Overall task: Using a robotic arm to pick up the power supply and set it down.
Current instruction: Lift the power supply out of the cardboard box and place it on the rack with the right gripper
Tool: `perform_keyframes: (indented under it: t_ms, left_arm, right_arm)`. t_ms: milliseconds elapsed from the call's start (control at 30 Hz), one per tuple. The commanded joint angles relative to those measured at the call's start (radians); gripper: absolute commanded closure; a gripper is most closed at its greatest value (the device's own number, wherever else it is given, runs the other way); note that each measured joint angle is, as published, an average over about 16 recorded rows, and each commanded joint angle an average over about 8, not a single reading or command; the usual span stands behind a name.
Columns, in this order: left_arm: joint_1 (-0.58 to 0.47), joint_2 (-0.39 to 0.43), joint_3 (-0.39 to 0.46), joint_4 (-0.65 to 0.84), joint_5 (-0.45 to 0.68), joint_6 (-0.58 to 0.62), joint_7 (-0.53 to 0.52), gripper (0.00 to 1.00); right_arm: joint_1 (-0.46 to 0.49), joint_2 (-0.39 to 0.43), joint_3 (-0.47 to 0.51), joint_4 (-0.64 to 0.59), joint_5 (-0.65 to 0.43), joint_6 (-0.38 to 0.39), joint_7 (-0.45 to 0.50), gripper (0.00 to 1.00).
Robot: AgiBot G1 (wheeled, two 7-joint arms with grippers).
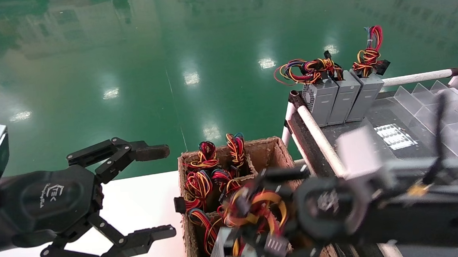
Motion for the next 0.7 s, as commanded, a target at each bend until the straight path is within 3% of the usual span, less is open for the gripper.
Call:
perform_keyframes:
  t_ms: [33,400,700]
  left_arm:
    - [0.000,0.000,0.000,0.000,0.000,0.000,0.000,0.00]
    - [0.000,0.000,0.000,0.000,0.000,0.000,0.000,0.00]
    - [0.000,0.000,0.000,0.000,0.000,0.000,0.000,0.00]
  right_arm:
    - [-0.003,0.013,0.022,0.000,0.028,0.006,-0.005,1.00]
    - [0.030,0.096,0.144,-0.075,0.144,0.043,-0.033,1.00]
    - [0.110,0.145,0.178,-0.234,0.096,0.067,-0.105,1.00]
